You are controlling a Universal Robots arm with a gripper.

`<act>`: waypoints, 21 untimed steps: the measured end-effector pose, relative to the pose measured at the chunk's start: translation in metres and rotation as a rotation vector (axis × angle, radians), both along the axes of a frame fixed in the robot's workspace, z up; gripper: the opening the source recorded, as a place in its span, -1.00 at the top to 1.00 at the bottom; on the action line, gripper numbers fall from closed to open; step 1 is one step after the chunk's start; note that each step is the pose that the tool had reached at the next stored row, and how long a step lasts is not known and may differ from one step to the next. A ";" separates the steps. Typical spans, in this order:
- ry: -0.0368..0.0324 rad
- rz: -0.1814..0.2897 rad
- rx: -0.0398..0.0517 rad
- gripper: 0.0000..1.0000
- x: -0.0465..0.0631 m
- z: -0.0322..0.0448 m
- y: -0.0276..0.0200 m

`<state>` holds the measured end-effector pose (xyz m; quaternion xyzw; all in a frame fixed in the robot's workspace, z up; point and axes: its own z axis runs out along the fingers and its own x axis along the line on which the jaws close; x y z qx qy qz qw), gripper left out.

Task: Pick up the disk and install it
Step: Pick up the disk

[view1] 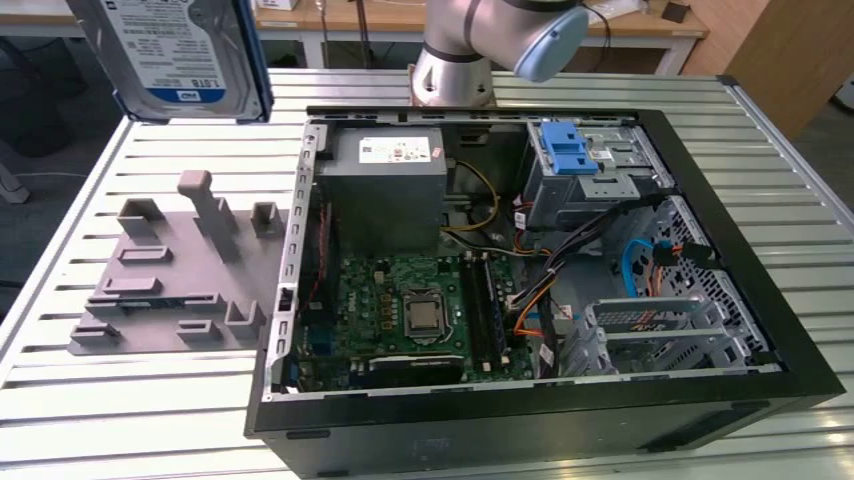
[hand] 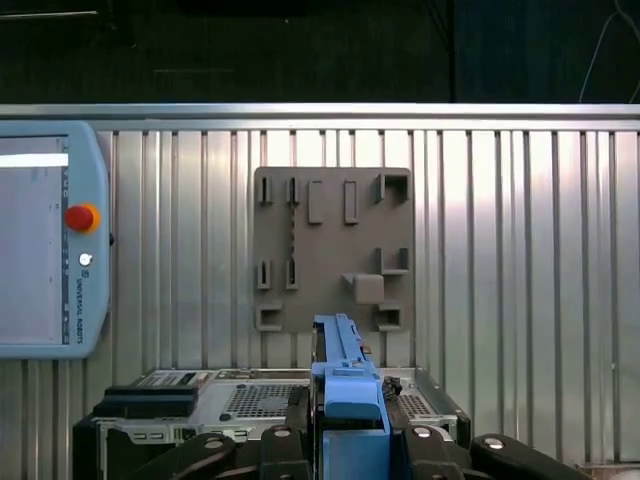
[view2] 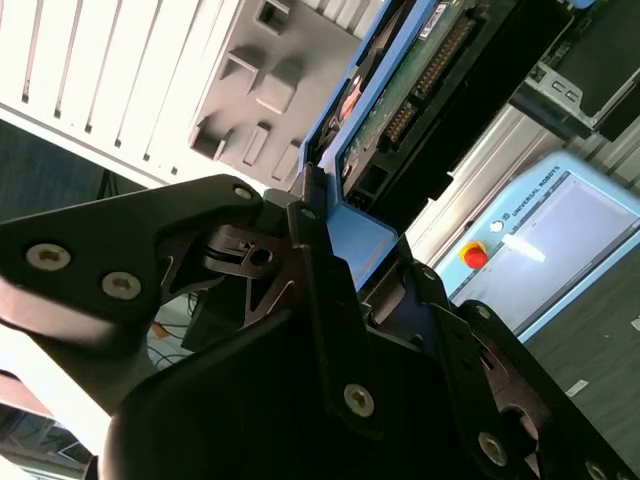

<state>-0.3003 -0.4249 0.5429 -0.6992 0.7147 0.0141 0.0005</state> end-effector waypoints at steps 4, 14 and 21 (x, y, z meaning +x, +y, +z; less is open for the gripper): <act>-0.0002 0.000 0.0001 0.26 0.011 -0.0010 -0.0008; -0.0001 0.000 0.0000 0.26 0.031 -0.0027 -0.0019; -0.0001 0.000 0.0001 0.26 0.048 -0.0038 -0.0021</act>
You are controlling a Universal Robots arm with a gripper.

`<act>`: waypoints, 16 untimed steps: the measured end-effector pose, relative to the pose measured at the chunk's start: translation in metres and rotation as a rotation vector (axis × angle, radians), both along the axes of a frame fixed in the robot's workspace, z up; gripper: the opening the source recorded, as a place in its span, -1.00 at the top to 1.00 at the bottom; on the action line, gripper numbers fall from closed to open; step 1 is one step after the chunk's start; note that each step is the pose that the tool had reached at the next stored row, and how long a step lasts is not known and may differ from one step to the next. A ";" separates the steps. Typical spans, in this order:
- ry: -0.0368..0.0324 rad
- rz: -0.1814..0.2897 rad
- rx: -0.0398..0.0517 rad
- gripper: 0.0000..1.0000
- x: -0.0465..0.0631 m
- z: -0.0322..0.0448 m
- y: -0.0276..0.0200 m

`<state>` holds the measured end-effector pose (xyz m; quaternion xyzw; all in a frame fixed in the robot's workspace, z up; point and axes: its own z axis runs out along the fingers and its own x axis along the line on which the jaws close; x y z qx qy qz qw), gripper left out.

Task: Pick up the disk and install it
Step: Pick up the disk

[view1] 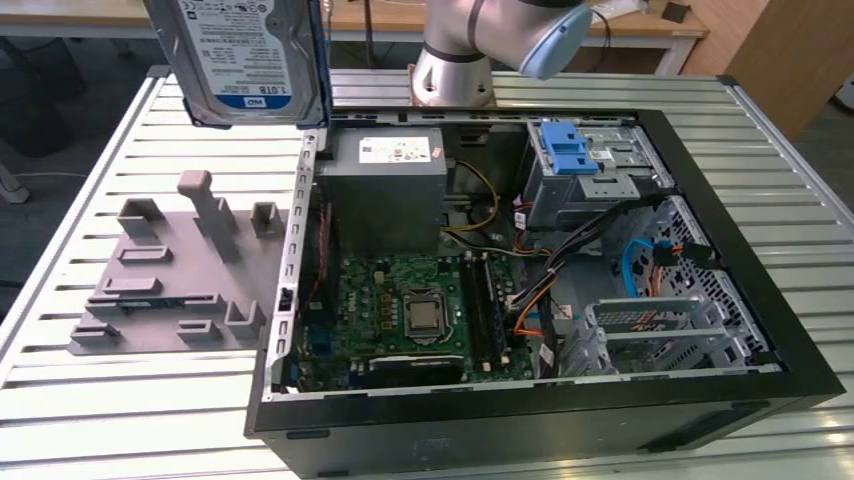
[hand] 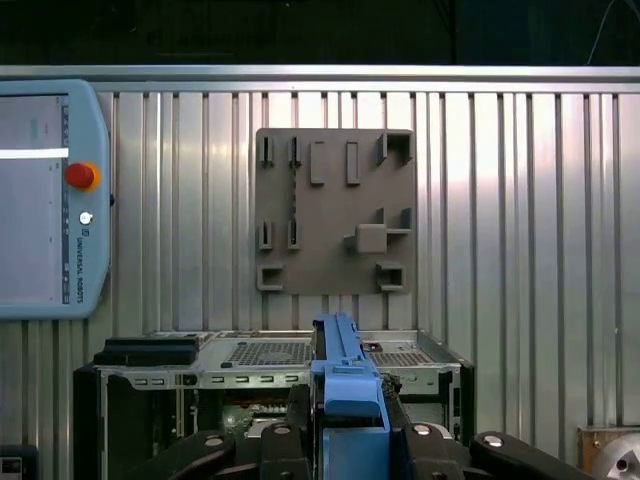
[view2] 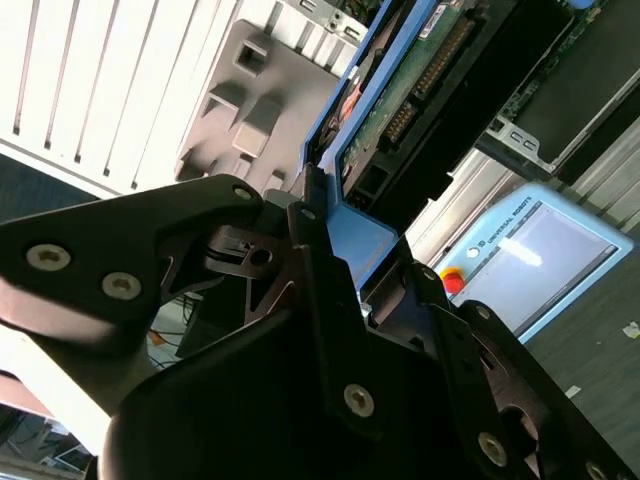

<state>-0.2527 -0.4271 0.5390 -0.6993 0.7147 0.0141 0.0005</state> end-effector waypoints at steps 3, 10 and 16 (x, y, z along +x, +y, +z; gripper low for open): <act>0.0000 0.000 0.0000 0.26 0.007 -0.0005 0.0000; 0.0000 0.000 0.0000 0.26 0.028 -0.0014 0.0000; 0.0001 0.000 0.0000 0.26 0.043 -0.0018 0.0000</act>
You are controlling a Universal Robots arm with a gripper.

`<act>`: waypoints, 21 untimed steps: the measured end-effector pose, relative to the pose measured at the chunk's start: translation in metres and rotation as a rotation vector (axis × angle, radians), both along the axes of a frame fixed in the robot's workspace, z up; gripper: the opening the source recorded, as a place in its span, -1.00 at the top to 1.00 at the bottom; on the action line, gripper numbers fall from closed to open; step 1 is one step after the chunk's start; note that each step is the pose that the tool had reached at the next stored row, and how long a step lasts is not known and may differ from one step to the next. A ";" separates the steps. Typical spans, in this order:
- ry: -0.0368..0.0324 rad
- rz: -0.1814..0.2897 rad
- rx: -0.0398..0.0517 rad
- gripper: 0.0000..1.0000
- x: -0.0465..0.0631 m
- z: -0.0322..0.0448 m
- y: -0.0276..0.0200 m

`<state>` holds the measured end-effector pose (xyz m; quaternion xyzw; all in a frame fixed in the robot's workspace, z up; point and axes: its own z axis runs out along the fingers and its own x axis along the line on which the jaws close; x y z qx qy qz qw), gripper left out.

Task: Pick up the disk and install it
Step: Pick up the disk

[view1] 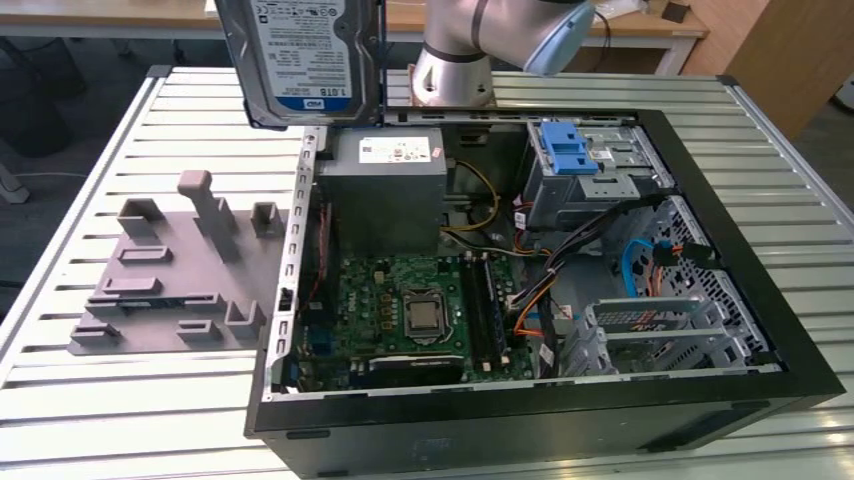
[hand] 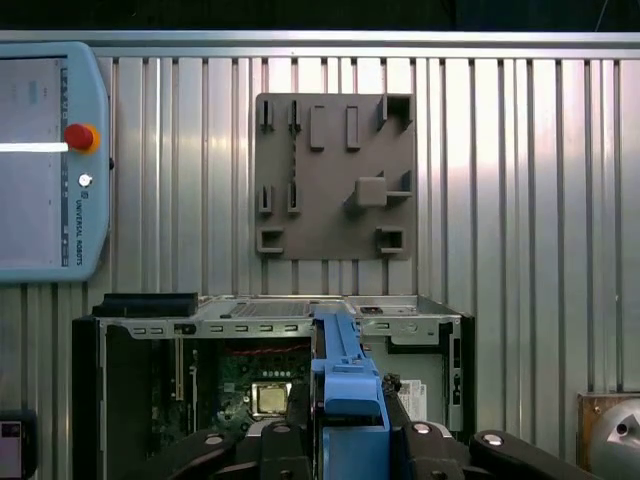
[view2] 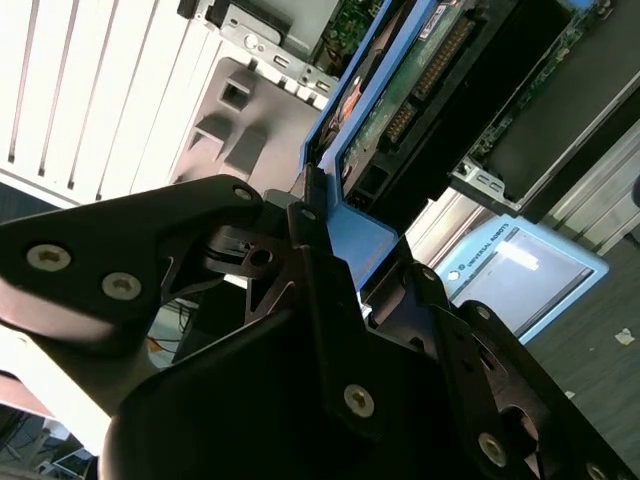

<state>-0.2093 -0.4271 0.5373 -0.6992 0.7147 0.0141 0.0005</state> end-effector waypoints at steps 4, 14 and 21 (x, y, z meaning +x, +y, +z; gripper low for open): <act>0.0000 0.001 0.0000 0.26 0.004 -0.0002 -0.0001; -0.0001 0.002 0.0001 0.26 0.007 -0.0022 -0.0091; 0.0000 0.002 -0.0001 0.26 0.020 -0.0052 -0.0132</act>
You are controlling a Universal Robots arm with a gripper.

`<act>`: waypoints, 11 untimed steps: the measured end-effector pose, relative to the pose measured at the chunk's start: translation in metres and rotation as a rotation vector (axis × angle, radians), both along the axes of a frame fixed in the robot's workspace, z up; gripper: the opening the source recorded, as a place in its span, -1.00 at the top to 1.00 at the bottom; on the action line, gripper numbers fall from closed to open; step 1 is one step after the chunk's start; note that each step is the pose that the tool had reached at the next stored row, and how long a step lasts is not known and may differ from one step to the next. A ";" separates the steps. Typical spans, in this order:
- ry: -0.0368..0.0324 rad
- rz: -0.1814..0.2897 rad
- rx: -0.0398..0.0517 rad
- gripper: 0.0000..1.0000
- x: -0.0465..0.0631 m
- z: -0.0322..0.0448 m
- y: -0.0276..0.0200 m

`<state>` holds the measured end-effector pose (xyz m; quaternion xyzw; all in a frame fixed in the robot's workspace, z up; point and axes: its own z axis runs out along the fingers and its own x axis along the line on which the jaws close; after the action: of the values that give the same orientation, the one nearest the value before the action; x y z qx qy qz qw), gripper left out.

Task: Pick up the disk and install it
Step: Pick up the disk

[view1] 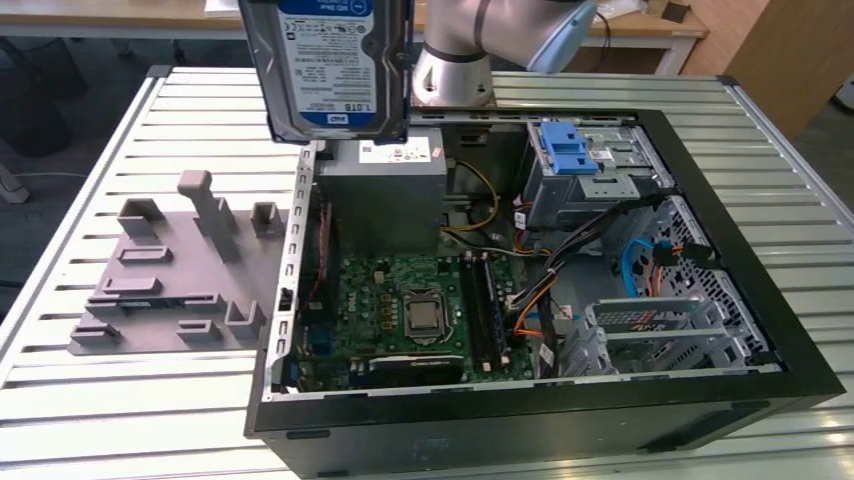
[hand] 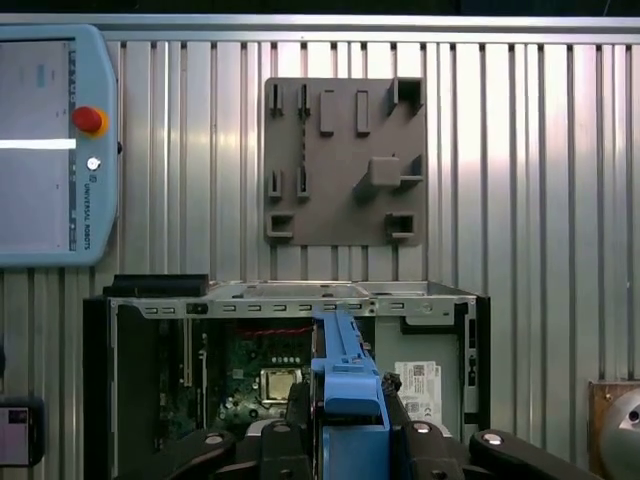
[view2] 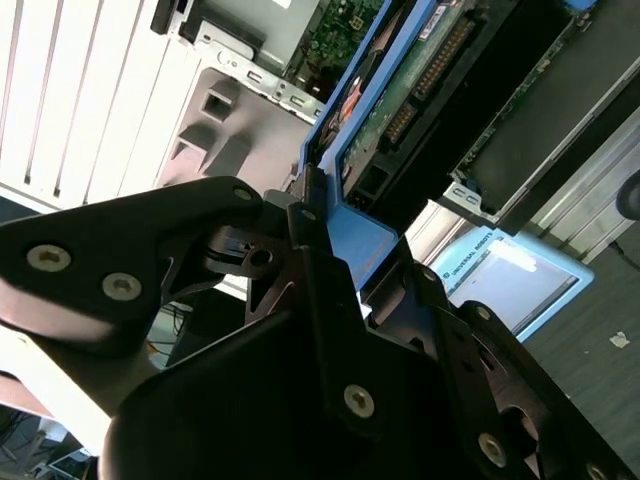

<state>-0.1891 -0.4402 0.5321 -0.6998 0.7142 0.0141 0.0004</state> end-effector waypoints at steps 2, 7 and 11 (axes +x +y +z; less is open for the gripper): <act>-0.0002 0.000 0.0005 0.26 0.005 -0.0018 -0.0022; -0.0001 0.000 0.0000 0.26 0.013 -0.0079 -0.0091; -0.0003 0.000 0.0001 0.26 0.028 -0.0119 -0.0092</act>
<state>-0.1607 -0.4494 0.5202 -0.6998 0.7142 0.0140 0.0006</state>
